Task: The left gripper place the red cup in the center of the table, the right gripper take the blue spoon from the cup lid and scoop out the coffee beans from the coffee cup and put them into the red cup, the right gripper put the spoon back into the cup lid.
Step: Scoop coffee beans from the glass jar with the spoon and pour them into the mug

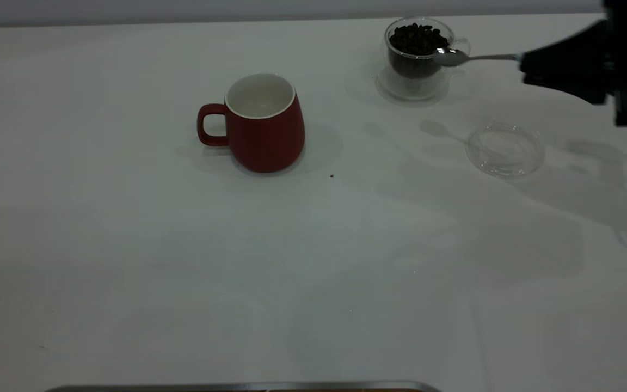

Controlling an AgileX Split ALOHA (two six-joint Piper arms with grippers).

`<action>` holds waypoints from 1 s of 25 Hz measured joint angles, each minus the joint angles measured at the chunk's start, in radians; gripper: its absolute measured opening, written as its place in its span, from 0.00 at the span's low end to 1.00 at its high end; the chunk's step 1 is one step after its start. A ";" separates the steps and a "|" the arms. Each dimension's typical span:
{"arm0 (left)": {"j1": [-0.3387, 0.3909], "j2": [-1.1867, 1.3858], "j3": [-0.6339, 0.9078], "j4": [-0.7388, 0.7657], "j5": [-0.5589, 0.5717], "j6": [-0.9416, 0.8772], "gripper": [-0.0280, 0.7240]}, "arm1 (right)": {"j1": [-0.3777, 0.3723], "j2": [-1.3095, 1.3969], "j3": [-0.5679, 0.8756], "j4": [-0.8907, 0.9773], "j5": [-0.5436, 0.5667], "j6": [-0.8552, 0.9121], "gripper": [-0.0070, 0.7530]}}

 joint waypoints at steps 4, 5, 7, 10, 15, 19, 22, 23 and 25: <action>0.000 0.000 0.000 0.000 0.000 0.000 0.80 | 0.080 0.000 -0.084 -0.001 -0.106 0.061 0.13; 0.000 0.000 0.000 0.000 0.000 0.000 0.80 | 0.098 0.000 -0.100 -0.002 -0.137 0.071 0.13; 0.000 0.000 0.000 0.000 0.000 0.001 0.80 | 0.127 0.000 -0.140 -0.004 -0.185 0.085 0.13; 0.000 0.000 0.000 0.000 0.000 0.003 0.80 | 0.159 0.000 -0.194 -0.004 -0.234 0.103 0.13; 0.000 0.000 0.000 0.000 0.000 0.002 0.80 | 0.178 0.000 -0.266 -0.004 -0.315 0.116 0.13; 0.000 0.000 0.000 0.000 0.000 0.002 0.80 | 0.178 0.000 -0.292 -0.004 -0.386 0.115 0.13; 0.000 0.000 0.000 0.000 0.000 0.002 0.80 | 0.178 0.000 -0.298 -0.004 -0.428 0.106 0.13; 0.000 0.000 0.000 0.000 0.000 0.002 0.80 | 0.178 0.000 -0.299 -0.004 -0.444 0.099 0.13; 0.000 0.000 0.000 0.000 0.000 0.002 0.80 | 0.180 0.000 -0.300 -0.004 -0.465 0.088 0.13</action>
